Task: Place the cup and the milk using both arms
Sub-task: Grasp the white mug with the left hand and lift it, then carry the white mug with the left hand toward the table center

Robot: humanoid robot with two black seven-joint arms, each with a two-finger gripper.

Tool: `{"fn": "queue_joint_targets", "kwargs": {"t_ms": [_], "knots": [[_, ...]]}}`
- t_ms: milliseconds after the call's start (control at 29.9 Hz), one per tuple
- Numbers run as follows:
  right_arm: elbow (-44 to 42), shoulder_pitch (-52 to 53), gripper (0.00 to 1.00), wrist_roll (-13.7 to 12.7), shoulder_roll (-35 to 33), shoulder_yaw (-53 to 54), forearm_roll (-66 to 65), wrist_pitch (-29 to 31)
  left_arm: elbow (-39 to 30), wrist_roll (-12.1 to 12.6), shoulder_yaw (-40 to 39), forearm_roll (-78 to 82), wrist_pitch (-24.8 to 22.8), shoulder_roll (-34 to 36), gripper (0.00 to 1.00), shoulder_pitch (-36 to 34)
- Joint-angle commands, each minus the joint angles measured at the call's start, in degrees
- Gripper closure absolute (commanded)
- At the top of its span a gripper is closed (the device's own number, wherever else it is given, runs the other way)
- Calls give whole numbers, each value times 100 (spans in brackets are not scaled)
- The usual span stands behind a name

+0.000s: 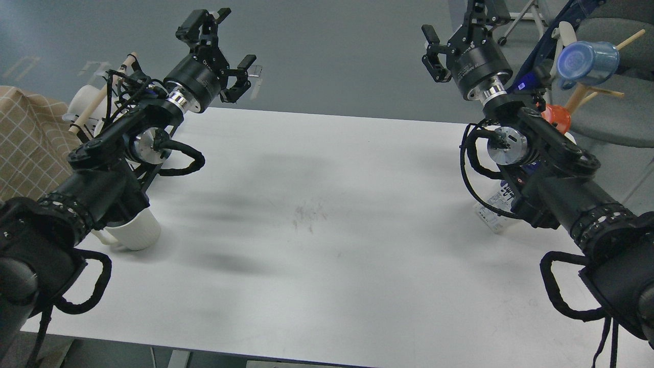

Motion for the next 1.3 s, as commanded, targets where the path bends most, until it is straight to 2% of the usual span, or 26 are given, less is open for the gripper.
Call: {"fn": "queue_joint_targets", "kwargs": {"t_ms": [0,401,703,937,1037,1104,1238,1271], "knots": [[-41,-3,0,0,0,0,3,-4,-10,-2,-12,0,0,-3,1,0],[-41,76,0,0,0,0,3,-21,-151,6,41,105,0,40,2,-35],[-41,67,0,0,0,0,3,-39,-897,33,67,711,0,524,2,9],[-41,76,0,0,0,-9,3,-48,-1055,41,190,1062,0,848,2,9],[-41,76,0,0,0,-9,3,-48,-1617,41,261,1659,0,1305,2,26],[-32,67,0,0,0,-9,3,-48,-2414,41,261,2238,0,1971,2,149],[-32,67,0,0,0,-9,3,-48,-3436,33,261,3056,0,2913,2,342],[-32,67,0,0,0,-9,3,-48,-3856,24,261,3502,0,3358,2,421]]}}
